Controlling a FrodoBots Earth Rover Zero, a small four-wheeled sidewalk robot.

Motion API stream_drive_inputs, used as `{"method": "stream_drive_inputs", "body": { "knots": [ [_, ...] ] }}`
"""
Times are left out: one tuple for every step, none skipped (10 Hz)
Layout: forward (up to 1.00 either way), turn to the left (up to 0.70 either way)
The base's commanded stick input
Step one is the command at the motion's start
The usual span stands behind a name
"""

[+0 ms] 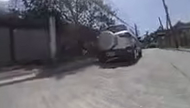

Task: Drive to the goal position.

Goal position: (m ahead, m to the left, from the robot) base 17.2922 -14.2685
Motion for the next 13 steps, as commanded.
{"method": "stream_drive_inputs", "body": {
  "knots": [
    [0.0, -0.62],
    [0.0, -0.12],
    [0.0, 0.0],
    [0.0, 0.0],
    [0.0, 0.0],
    [0.0, 0.0],
    [0.0, 0.0],
    [0.0, 0.0],
    [0.77, 0.0],
    [0.85, 0.0],
    [0.85, 0.0],
    [0.85, 0.0],
    [0.85, 0.0]
  ]
}}
